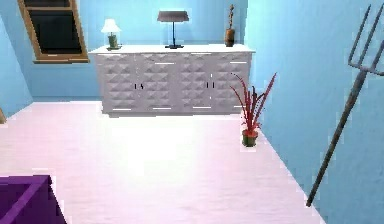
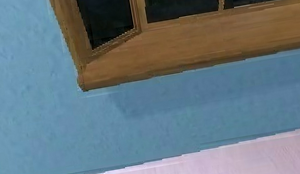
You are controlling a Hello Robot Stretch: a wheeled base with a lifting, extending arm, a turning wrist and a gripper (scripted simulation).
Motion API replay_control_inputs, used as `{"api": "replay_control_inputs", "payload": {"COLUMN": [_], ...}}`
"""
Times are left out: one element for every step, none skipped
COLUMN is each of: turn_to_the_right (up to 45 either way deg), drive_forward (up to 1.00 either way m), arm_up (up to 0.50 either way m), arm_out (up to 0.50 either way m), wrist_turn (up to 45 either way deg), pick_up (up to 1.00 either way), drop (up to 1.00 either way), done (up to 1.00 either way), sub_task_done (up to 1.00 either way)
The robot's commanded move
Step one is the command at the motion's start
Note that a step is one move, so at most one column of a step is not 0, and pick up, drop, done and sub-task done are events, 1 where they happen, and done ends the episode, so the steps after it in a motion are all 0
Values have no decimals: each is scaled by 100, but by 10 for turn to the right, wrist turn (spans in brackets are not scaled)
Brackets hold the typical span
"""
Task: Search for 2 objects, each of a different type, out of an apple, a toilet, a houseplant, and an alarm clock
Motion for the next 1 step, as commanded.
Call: {"api": "replay_control_inputs", "payload": {"turn_to_the_right": [150], "drive_forward": [0], "arm_up": [0], "arm_out": [0], "wrist_turn": [0], "pick_up": [0], "drop": [0], "done": [0], "sub_task_done": [0]}}
